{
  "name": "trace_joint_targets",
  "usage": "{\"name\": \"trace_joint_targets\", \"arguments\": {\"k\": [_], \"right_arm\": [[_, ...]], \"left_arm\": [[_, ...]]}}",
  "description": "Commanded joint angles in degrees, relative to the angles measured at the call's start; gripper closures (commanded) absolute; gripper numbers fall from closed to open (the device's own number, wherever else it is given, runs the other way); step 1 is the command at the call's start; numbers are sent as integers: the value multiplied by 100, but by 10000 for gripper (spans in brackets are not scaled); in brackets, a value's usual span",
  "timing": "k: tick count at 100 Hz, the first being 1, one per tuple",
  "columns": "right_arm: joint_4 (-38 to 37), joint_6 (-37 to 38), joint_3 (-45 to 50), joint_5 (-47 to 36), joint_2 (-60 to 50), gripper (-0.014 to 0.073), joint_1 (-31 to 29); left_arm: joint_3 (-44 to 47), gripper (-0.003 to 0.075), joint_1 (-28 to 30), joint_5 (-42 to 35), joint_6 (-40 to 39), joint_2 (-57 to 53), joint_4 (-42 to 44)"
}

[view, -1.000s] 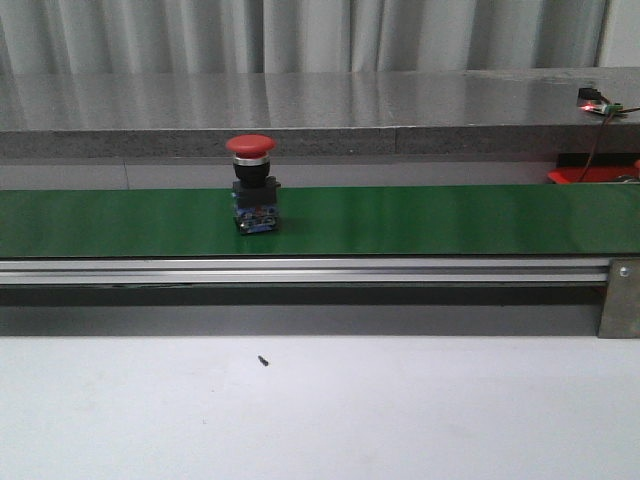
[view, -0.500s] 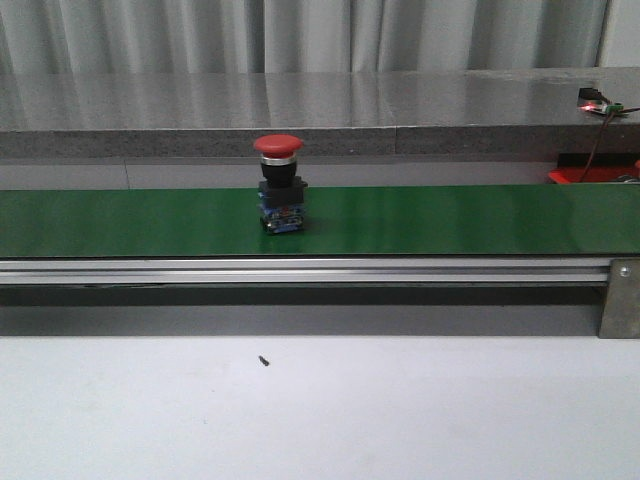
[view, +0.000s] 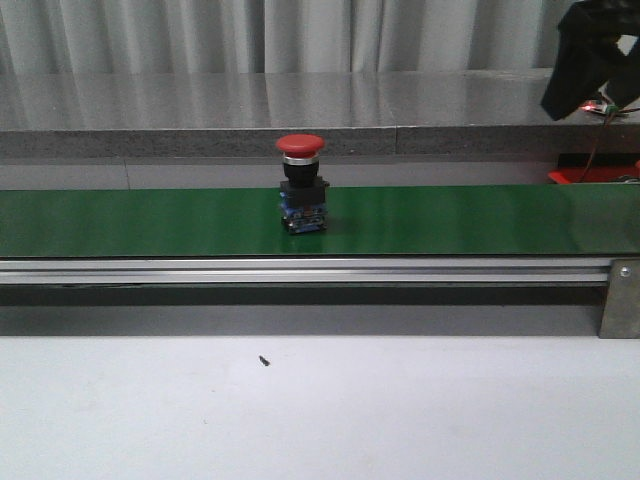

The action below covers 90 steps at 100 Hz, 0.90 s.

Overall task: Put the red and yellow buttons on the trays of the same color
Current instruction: 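Lower the right gripper onto the second red button and grasp it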

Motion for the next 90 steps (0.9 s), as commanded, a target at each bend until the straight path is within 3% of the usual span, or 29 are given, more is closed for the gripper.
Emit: {"name": "trace_joint_targets", "arguments": {"k": [1, 45, 90], "right_arm": [[69, -90, -123, -65, -272, 23, 338], [525, -90, -123, -354, -148, 23, 1613], [1151, -90, -309, -579, 463, 23, 1804]], "left_arm": [[-145, 740, -38, -363, 3, 25, -107], [-145, 740, -38, -363, 3, 25, -107], [-145, 740, -38, -363, 3, 25, -107]]}}
